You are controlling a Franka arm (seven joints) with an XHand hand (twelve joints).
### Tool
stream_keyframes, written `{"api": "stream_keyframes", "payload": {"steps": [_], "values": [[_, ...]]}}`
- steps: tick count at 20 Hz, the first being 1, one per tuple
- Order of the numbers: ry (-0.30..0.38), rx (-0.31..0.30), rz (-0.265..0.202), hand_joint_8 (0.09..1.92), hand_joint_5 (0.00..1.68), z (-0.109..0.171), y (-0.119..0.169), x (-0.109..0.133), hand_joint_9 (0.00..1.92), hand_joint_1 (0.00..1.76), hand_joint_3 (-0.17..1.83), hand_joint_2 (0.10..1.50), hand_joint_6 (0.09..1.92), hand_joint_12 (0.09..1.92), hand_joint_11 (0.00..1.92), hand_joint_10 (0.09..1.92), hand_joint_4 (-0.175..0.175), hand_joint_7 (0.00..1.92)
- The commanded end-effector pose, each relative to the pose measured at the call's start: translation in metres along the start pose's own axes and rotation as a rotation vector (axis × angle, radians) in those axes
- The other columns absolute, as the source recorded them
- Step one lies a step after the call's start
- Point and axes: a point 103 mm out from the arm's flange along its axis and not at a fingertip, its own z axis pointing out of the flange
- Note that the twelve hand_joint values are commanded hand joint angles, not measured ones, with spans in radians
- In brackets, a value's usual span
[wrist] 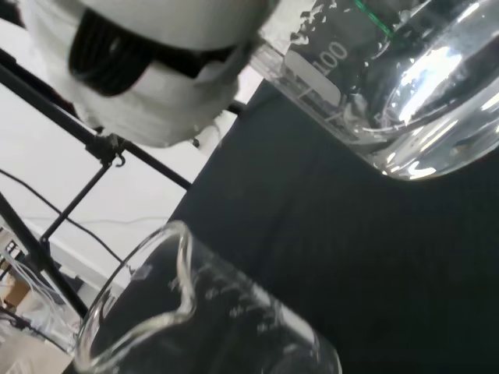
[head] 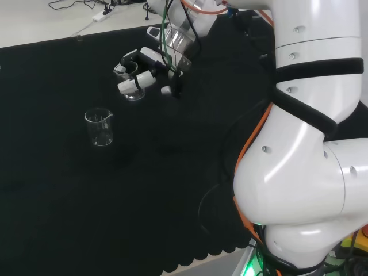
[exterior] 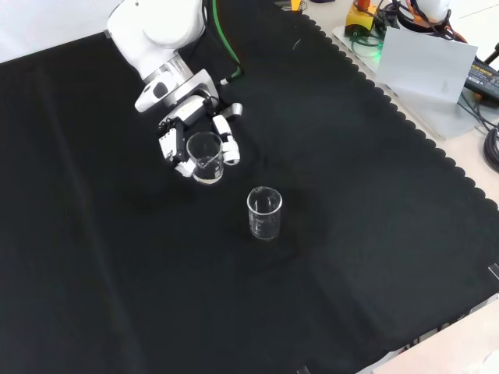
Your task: Pour the water from the handheld beaker into the one on the table.
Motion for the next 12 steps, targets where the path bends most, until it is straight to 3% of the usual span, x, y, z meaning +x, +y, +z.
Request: {"api": "stream_keyframes", "payload": {"steps": [1, 12], "values": [[-0.055, 0.044, 0.002, 1.01, 1.09, -0.011, -0.034, 0.008, 1.39, 1.29, 0.83, 0.64, 1.03, 0.83, 1.13, 0.96, -0.175, 1.15], [-0.137, 0.161, 0.052, 1.03, 1.09, -0.023, -0.067, 0.016, 1.39, 1.29, 0.86, 0.62, 1.05, 0.84, 1.14, 0.97, -0.175, 1.15]]}}
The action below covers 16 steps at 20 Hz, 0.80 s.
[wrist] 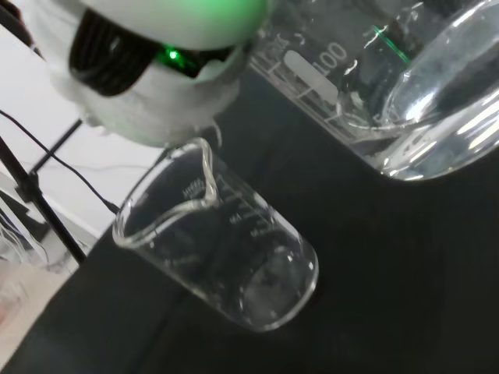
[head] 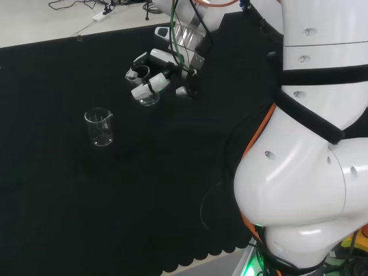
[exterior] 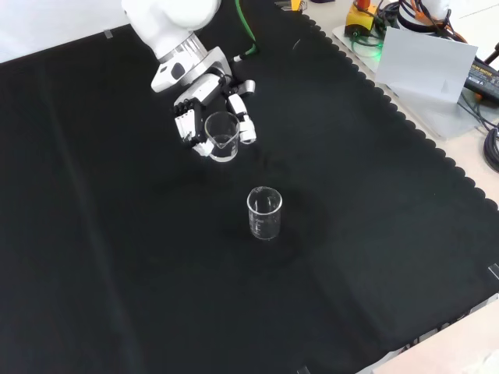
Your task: Pour the water from the handheld beaker into the one on the table.
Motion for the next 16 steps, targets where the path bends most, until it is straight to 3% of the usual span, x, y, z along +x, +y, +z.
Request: {"api": "stream_keyframes", "payload": {"steps": [1, 16], "values": [[-0.060, 0.089, 0.028, 1.05, 1.08, -0.003, -0.017, 0.003, 1.39, 1.29, 0.88, 0.62, 1.07, 0.84, 1.14, 0.98, -0.175, 1.15], [-0.220, 0.299, 0.049, 1.13, 1.05, 0.013, 0.003, 0.028, 1.42, 1.28, 0.93, 0.62, 1.15, 0.87, 1.15, 1.04, -0.175, 1.12]]}}
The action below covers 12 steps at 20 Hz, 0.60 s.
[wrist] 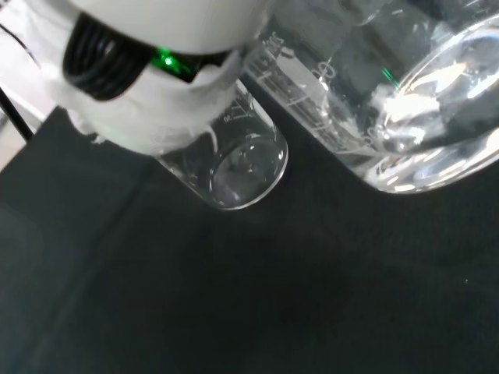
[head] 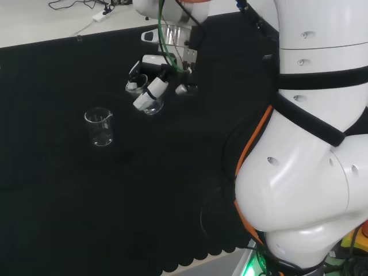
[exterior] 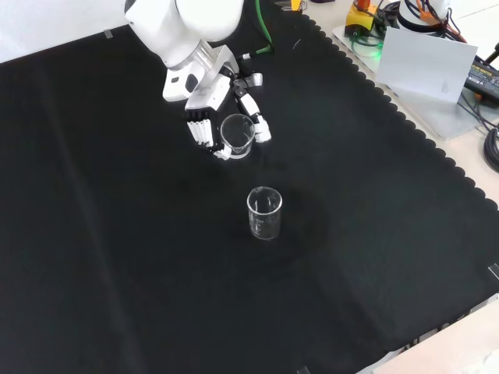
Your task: Pour the water from the handheld beaker into the one on the table.
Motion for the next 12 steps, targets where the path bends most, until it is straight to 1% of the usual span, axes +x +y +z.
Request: {"api": "stream_keyframes", "payload": {"steps": [1, 12], "values": [[-0.077, 0.087, 0.015, 1.12, 1.05, 0.002, 0.012, 0.012, 1.43, 1.28, 0.92, 0.61, 1.14, 0.87, 1.15, 1.03, -0.175, 1.12], [-0.249, 0.188, 0.056, 1.06, 1.09, -0.004, 0.028, 0.030, 1.51, 1.29, 0.93, 0.59, 1.08, 0.86, 1.19, 0.99, -0.175, 1.16]]}}
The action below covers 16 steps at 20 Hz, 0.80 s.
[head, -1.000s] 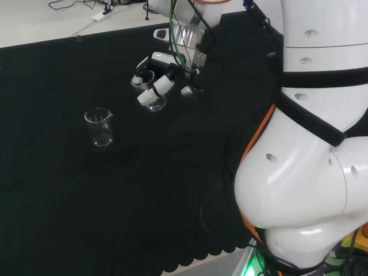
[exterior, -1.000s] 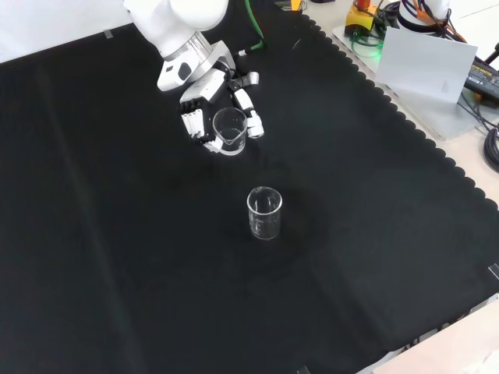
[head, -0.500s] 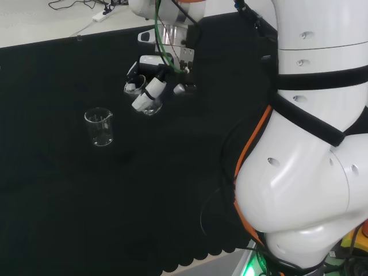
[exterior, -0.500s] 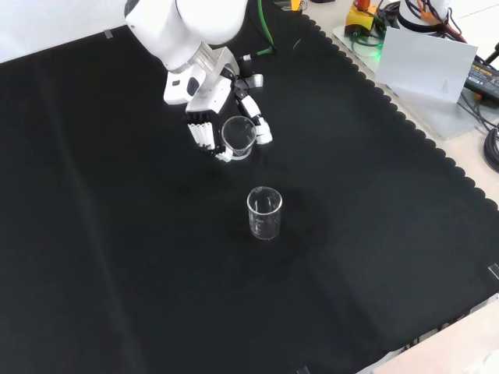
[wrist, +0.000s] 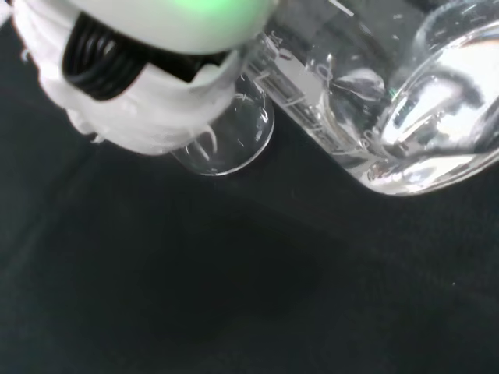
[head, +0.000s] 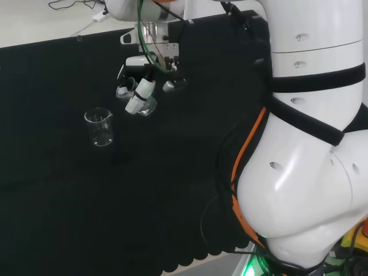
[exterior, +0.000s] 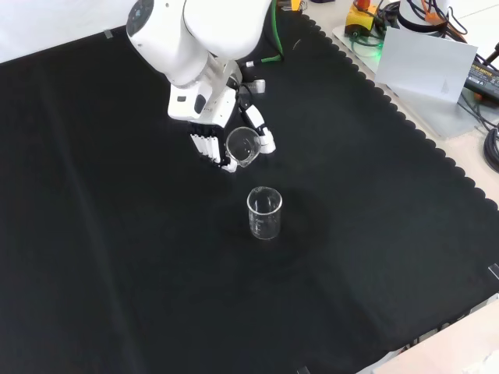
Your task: Pour the water from the handheld beaker into the one on the table.
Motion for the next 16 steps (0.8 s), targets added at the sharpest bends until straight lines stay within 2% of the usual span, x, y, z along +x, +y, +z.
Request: {"api": "stream_keyframes", "payload": {"steps": [1, 16], "values": [[-0.094, 0.064, 0.025, 1.06, 1.09, -0.006, 0.006, 0.009, 1.51, 1.29, 0.93, 0.59, 1.08, 0.86, 1.19, 0.99, -0.175, 1.16], [-0.200, 0.174, 0.054, 1.03, 1.11, -0.002, 0.016, 0.035, 1.54, 1.30, 0.94, 0.58, 1.05, 0.86, 1.21, 0.98, -0.175, 1.18]]}}
